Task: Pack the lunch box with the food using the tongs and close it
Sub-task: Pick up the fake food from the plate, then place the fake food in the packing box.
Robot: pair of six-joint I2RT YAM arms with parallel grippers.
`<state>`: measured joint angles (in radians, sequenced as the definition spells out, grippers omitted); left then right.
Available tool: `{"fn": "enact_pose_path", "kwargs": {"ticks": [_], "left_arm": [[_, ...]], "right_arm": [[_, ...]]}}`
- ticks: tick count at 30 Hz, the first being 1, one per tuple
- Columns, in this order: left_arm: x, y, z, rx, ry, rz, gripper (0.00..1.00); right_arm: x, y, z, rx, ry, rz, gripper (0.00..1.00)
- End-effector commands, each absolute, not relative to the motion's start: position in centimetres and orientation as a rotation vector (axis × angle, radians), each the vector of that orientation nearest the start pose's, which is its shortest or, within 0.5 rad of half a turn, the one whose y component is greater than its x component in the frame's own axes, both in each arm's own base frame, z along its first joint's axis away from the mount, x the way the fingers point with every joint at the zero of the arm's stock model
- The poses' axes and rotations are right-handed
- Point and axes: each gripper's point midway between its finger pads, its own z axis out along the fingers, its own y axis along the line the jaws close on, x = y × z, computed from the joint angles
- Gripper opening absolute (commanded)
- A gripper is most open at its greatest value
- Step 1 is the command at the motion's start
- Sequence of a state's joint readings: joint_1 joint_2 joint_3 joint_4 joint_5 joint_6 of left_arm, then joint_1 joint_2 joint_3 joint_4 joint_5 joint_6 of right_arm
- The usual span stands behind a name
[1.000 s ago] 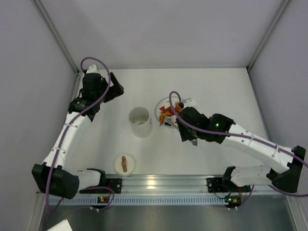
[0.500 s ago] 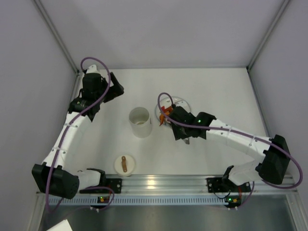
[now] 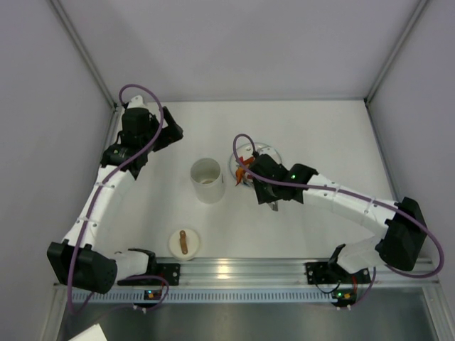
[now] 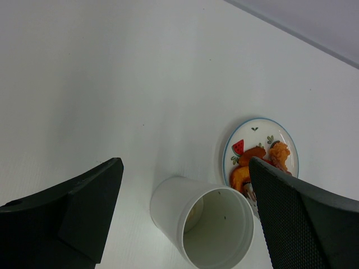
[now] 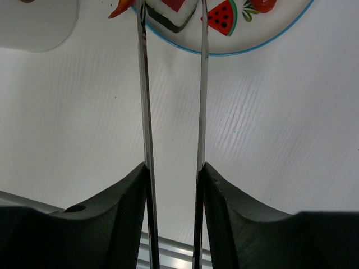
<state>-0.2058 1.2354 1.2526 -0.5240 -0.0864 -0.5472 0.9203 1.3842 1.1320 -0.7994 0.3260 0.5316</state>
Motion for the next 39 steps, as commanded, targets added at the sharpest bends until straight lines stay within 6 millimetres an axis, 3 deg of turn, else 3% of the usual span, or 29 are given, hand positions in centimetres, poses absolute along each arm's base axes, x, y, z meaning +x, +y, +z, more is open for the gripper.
{"fn": "enact_pose_path", "kwargs": {"ticks": [1,6,10,16,21,28,34,39], "left_arm": [[37.2,-8.5,27.5,-0.4,2.051,-0.371,0.99],[37.1,-8.5,27.5,-0.4,2.05,-0.372,0.99],[37.1,-8.6,27.5,-0.4,2.051,-0.376,0.99],[37.1,-8.6,27.5,-0.401,2.05,-0.377,0.99],[37.2,-8.6,27.4,-0.402,2.054,-0.38,0.99],[37.2,-8.6,27.4,-0.401,2.055,-0.377,0.99],[37.2,-8.7,27.4,-0.399,2.056,-0.38,0.99],[37.2,-8.7,27.3,-0.402,2.057,-0.379,0.99]], "right_arm": [[22.7,23.5,14.8,-0.354,2.468,0.196,0.4],[22.3,22.9,15.1,-0.354,2.474,0.183,0.33],[22.4,22.2,16.5,-0.338,2.457,0.164,0.26],[22.7,20.6,20.8,-0.308,2.376,0.135,0.26],[22.9,20.8,24.3,-0.308,2.318,0.186,0.25],[22.6,23.2,29.0,-0.368,2.258,0.358,0.24],[21.4,26.0,31.6,-0.455,2.22,0.497,0.24],[19.9,28.7,31.5,-0.542,2.227,0.55,0.25]]}}
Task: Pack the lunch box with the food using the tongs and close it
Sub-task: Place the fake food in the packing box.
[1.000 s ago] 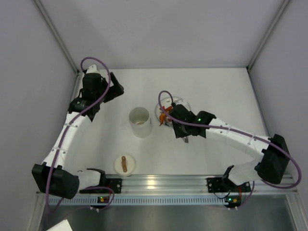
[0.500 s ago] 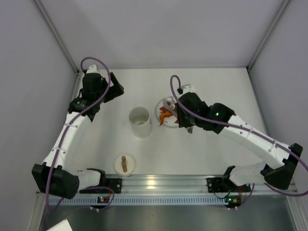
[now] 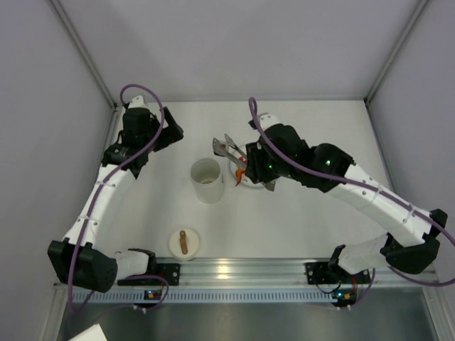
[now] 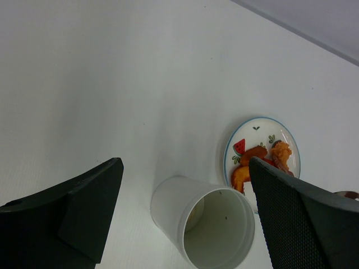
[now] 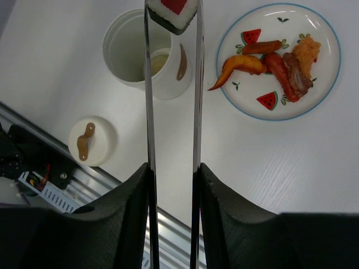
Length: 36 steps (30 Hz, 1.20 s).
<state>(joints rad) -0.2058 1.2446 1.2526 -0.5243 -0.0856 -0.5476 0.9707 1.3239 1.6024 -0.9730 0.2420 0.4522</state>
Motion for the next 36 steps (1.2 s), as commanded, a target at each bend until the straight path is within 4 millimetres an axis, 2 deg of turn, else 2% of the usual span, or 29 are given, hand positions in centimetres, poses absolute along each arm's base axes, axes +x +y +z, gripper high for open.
{"fn": "enact_pose_path", "kwargs": {"ticks": [1,7,11,15,16,24,29,31,33,35,36], "left_arm": [[37.2,-8.7,27.3,-0.399,2.058,-0.379,0.99],[37.2,-8.6,27.5,-0.399,2.054,-0.378,0.99],[37.2,-8.6,27.5,-0.398,2.054,-0.378,0.99],[37.2,-8.6,27.4,-0.399,2.056,-0.377,0.99],[37.2,-8.6,27.4,-0.401,2.055,-0.377,0.99],[37.2,-8.6,27.2,-0.4,2.061,-0.373,0.99],[37.2,-8.7,27.3,-0.398,2.059,-0.376,0.99],[37.2,-8.7,27.3,-0.399,2.059,-0.376,0.99],[37.2,-8.6,27.3,-0.399,2.06,-0.376,0.99],[37.2,-8.6,27.4,-0.399,2.057,-0.377,0.99],[37.2,-8.7,27.3,-0.401,2.057,-0.38,0.99]], "right_arm": [[19.7,29.4,31.3,-0.554,2.233,0.566,0.25],[17.9,31.5,29.6,-0.631,2.262,0.561,0.27],[17.5,32.1,29.3,-0.644,2.263,0.58,0.36],[17.8,31.9,29.5,-0.64,2.253,0.557,0.42],[17.8,31.8,29.6,-0.635,2.25,0.552,0.46],[18.2,31.8,29.6,-0.629,2.239,0.535,0.51],[20.1,28.7,31.1,-0.515,2.204,0.444,0.53],[21.2,26.7,31.4,-0.446,2.199,0.429,0.53],[22.7,24.5,31.2,-0.372,2.206,0.372,0.53],[23.4,22.6,30.1,-0.329,2.224,0.321,0.53],[24.1,21.4,28.7,-0.292,2.253,0.275,0.53]]}}
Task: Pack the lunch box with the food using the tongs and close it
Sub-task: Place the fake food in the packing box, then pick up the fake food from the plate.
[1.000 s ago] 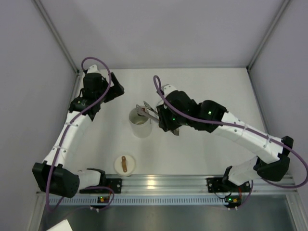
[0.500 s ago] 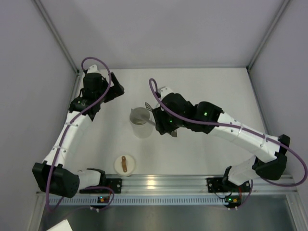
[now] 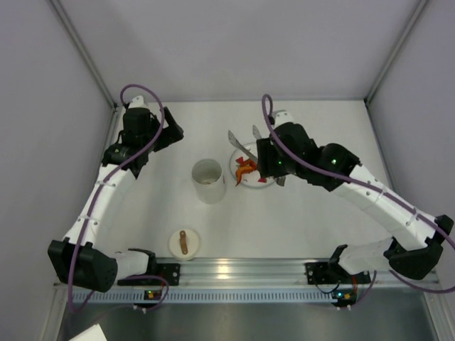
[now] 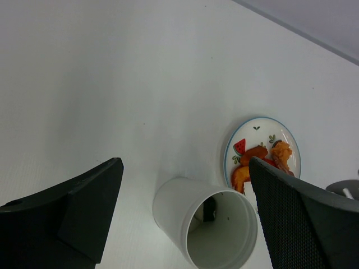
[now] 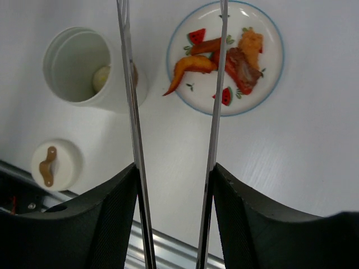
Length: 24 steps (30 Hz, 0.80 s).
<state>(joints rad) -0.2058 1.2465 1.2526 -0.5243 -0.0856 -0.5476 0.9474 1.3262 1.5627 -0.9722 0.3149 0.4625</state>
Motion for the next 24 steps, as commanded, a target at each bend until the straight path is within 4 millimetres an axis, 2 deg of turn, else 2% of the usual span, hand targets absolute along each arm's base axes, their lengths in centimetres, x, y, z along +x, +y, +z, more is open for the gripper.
{"fn": "enact_pose_path", "kwargs": {"ticks": [1,3,6,8,9,13,19,24], "left_arm": [[37.2,-8.7,27.3,-0.4,2.059,-0.379,0.99],[37.2,-8.7,27.3,-0.401,2.057,-0.38,0.99],[37.2,-8.7,27.4,-0.399,2.056,-0.382,0.99],[37.2,-8.8,27.3,-0.399,2.058,-0.383,0.99],[37.2,-8.7,27.3,-0.4,2.06,-0.383,0.99],[37.2,-8.9,27.1,-0.397,2.067,-0.385,0.99],[37.2,-8.8,27.2,-0.397,2.063,-0.382,0.99],[37.2,-8.7,27.0,-0.4,2.066,-0.381,0.99]], "right_arm": [[24.3,20.6,28.1,-0.273,2.261,0.257,0.53],[24.9,19.5,26.6,-0.235,2.292,0.225,0.52],[24.9,18.4,22.8,-0.222,2.36,0.158,0.52],[25.2,18.1,21.3,-0.216,2.377,0.135,0.51],[25.1,17.7,19.9,-0.216,2.404,0.109,0.51],[25.5,17.8,17.3,-0.227,2.45,0.083,0.5],[26.4,18.0,15.7,-0.232,2.468,0.067,0.5],[27.2,18.5,15.8,-0.226,2.456,0.081,0.48]]}}
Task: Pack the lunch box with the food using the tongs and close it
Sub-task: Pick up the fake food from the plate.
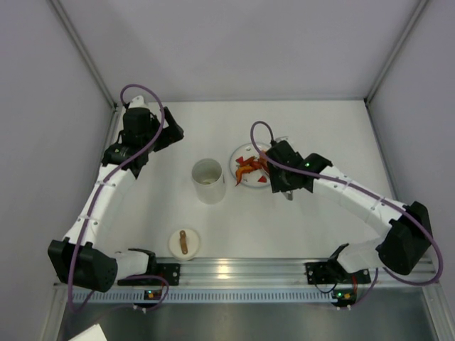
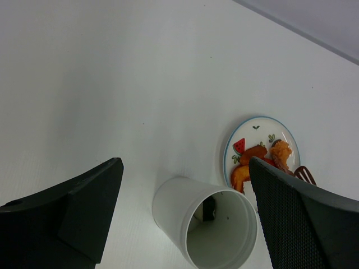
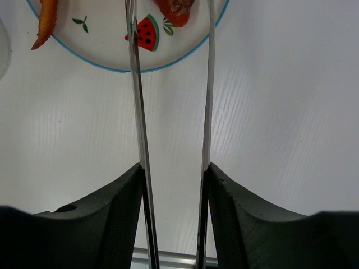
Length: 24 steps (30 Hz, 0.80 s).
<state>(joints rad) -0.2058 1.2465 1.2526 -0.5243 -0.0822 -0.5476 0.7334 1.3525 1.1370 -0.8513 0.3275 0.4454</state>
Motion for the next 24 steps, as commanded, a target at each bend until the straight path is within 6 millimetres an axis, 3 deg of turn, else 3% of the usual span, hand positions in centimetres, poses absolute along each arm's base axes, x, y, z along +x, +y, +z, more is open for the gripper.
{"fn": "enact_pose_path", "kwargs": {"ticks": [1,13,24], "left_arm": [[37.2,-8.8,27.1,-0.399,2.066,-0.382,0.99],[37.2,-8.7,26.9,-0.401,2.069,-0.38,0.99],[37.2,-8.9,26.9,-0.399,2.071,-0.384,0.99]], "right_arm": [[27.3,18.5,15.7,-0.23,2.457,0.078,0.46],[27.4,18.6,16.0,-0.24,2.457,0.087,0.29],[27.4,18.7,17.6,-0.248,2.429,0.117,0.27]]}}
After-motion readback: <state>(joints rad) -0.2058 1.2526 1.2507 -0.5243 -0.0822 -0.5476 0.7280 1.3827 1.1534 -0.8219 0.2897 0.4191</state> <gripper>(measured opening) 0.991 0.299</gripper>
